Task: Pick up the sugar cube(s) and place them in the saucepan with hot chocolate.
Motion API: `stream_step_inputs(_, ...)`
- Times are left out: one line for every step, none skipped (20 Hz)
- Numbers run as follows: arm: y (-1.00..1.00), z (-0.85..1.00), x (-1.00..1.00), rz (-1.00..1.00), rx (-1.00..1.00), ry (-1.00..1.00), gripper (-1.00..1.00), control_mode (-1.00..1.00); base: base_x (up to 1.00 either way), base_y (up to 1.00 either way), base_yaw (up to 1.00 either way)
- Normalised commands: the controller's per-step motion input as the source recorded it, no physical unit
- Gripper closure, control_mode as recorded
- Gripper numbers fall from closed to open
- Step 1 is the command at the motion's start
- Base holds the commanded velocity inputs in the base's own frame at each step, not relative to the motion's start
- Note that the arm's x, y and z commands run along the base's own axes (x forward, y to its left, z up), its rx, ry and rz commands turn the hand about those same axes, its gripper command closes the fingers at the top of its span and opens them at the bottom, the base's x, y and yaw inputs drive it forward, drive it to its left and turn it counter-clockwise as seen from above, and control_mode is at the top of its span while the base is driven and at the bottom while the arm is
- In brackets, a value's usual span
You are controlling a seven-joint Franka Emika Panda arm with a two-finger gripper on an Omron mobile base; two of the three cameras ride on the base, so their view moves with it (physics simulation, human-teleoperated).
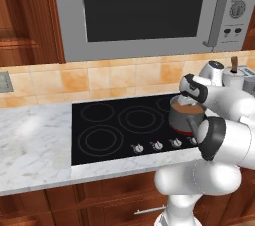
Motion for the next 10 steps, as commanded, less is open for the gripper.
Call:
stream_step_inputs(0.05, -0.04, 0.00, 0.00, 0.00, 0.00, 1.00, -1.00, 0.00, 0.00, 0.00)
stream_step_inputs(0.00, 0.00, 0.00, 0.00, 0.00, 0.00, 1.00, -1.00, 0.00, 0.00, 0.00)
stream_step_inputs(0.00, 0.00, 0.09, 0.00, 0.00, 0.01, 1.00, -1.00, 0.00, 0.00, 0.00)
stream_step_inputs(0.00, 0.00, 0.22, 0.00, 0.00, 0.01, 1.00, -1.00, 0.00, 0.00, 0.00)
stream_step_inputs(0.00, 0.00, 0.29, 0.00, 0.00, 0.01, 1.00, -1.00, 0.00, 0.00, 0.00)
stream_step_inputs(0.00, 0.00, 0.34, 0.00, 0.00, 0.00, 1.00, -1.00, 0.00, 0.00, 0.00)
stream_step_inputs(0.00, 0.00, 0.39, 0.00, 0.00, 0.01, 1.00, -1.00, 0.00, 0.00, 0.00)
stream_step_inputs(0.00, -0.04, 0.39, 0.00, 0.00, 0.01, 1.00, -1.00, 0.00, 0.00, 0.00)
stream_step_inputs(0.00, -0.07, 0.39, 0.00, 0.00, 0.01, 1.00, -1.00, 0.00, 0.00, 0.00)
stream_step_inputs(0.00, -0.13, 0.33, 0.00, 0.00, 0.01, 1.00, -1.00, 0.00, 0.00, 0.00)
